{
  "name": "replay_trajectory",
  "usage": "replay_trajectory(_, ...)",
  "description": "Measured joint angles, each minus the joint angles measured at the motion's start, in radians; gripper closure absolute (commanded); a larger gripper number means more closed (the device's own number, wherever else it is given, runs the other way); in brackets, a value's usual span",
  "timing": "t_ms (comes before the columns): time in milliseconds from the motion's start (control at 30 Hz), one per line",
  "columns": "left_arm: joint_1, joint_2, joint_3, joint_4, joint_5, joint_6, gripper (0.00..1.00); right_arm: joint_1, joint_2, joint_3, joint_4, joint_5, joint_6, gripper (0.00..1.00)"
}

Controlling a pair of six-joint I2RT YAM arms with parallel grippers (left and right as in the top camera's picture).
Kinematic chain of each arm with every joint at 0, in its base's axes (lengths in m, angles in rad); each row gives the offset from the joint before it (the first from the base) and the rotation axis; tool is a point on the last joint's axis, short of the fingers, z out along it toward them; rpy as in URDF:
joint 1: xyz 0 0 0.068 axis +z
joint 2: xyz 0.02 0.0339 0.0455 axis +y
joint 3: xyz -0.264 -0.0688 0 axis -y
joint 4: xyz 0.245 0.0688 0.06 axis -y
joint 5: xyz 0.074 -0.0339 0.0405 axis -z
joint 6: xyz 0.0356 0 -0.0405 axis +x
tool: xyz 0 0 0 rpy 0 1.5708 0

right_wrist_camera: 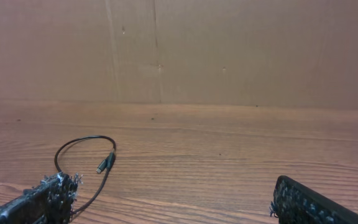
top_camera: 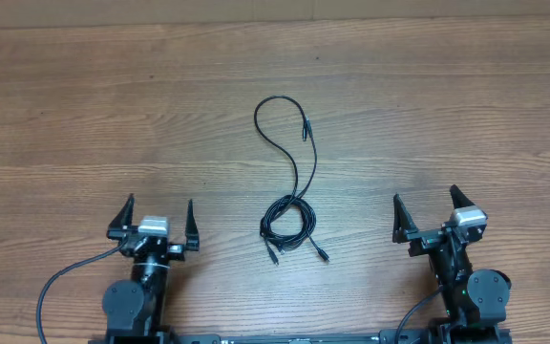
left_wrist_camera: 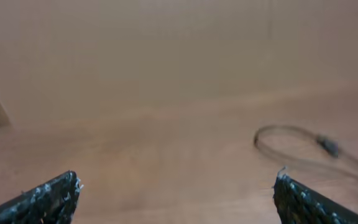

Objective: Untangle cables

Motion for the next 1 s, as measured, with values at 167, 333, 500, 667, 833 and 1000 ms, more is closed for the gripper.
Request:
replay_trajectory(167, 0.000, 0.000, 0.006, 0.053, 0.080, -0.038, 0.01, 0.000, 0.000, 0.000, 0.001, 0.000, 0.000, 0.00)
replay_trajectory(333, 0.000, 0.000, 0.081, -0.090, 0.114, -0.088, 0.01, 0.000, 0.000, 0.000, 0.001, 0.000, 0.000, 0.00)
replay_trajectory(500, 0.000, 0.016, 0.234, -0.238, 0.126, -0.104, 0.01, 0.000, 0.000, 0.000, 0.000, 0.000, 0.000, 0.00)
replay_trajectory(667, 0.000, 0.117, 0.404, -0.354, 0.138, -0.112, 0.01, 0.000, 0.000, 0.000, 0.000, 0.000, 0.000, 0.00)
replay_trajectory(833, 0.000, 0.315, 0.594, -0.496, 0.177, -0.114, 0.01, 0.000, 0.000, 0.000, 0.000, 0.000, 0.000, 0.00)
replay_trajectory(1000, 0.000, 0.561, 0.837, -0.686, 0.210, -0.114, 0.00, 0.000, 0.000, 0.000, 0.000, 0.000, 0.000, 0.00)
